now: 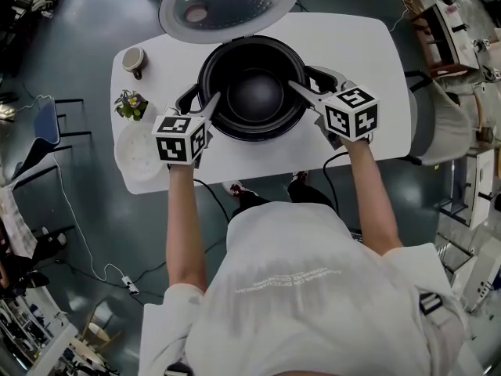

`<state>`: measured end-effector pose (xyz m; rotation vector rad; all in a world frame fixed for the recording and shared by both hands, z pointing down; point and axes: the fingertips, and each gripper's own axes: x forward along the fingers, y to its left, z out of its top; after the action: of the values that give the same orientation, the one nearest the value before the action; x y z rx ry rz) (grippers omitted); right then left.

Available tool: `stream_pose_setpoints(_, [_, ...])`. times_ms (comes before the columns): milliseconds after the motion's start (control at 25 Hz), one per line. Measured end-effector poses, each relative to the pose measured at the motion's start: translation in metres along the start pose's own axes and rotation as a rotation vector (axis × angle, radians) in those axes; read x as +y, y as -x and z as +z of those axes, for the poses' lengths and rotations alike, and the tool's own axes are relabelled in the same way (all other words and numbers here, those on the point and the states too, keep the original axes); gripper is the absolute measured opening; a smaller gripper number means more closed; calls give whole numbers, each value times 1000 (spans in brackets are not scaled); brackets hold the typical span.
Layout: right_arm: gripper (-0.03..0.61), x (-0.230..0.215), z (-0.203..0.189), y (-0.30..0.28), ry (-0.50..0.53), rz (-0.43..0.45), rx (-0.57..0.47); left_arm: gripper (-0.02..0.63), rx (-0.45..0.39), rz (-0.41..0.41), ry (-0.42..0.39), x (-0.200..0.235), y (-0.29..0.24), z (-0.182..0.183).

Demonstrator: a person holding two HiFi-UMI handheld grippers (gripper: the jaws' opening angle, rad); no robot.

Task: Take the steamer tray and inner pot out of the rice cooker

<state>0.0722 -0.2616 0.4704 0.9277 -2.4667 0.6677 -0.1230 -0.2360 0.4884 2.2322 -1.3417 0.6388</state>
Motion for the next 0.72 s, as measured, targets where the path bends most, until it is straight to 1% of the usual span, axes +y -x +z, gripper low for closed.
stream_pose_setpoints(160, [235,-11,-8,-3,-15,-2,24,232,-5,2,2,-5,-5,1])
stream_pose_setpoints(240, [235,-9,-9,-9,-18,-5,32,232,-6,3,1,-2,-4,0])
stream_pose_setpoints(480, [238,-9,-22,-14,29,-31,90,253,9,15,-29,-4,-4,-2])
stream_pose_setpoints(640, [238,-2,-22,-18,28,-32,97,258,9,28,-48,-2,-3,-3])
stream_pose_setpoints(720, [224,-1,-23,-18,31,-37,102,258,7,37,-51,-2,-3,-3])
